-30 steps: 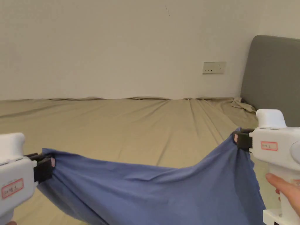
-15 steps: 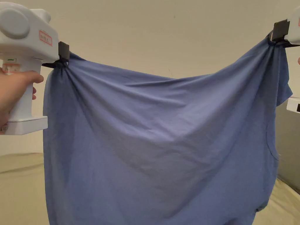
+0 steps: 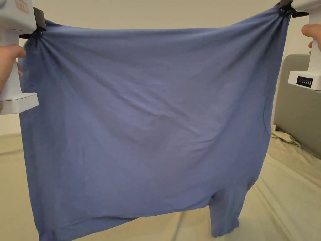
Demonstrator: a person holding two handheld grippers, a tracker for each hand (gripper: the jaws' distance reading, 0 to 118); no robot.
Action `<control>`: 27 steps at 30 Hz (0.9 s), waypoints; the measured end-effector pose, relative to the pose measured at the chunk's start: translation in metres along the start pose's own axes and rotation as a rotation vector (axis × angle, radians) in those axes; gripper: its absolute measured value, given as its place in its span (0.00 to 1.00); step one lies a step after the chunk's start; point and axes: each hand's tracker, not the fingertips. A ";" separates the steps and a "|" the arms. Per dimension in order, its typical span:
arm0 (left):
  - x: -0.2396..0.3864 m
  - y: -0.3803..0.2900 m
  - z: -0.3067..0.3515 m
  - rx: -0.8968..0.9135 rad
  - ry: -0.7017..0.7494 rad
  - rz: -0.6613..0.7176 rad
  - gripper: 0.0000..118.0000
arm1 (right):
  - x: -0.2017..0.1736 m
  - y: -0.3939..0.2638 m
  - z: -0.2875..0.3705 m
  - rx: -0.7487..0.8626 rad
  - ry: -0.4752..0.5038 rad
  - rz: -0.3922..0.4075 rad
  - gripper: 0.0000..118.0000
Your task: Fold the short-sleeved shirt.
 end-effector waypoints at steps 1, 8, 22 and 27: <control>0.001 -0.017 -0.010 -0.019 -0.003 -0.007 0.01 | 0.000 -0.019 -0.007 -0.010 0.000 -0.004 0.04; -0.001 -0.166 -0.069 -0.234 -0.034 0.083 0.01 | 0.007 -0.169 -0.046 -0.216 -0.005 0.038 0.04; -0.034 -0.289 0.055 -0.363 -0.117 0.001 0.01 | 0.027 -0.300 0.094 -0.339 0.120 0.040 0.04; -0.043 -0.365 0.174 -0.449 -0.119 0.004 0.01 | 0.035 -0.374 0.217 -0.443 0.165 -0.024 0.04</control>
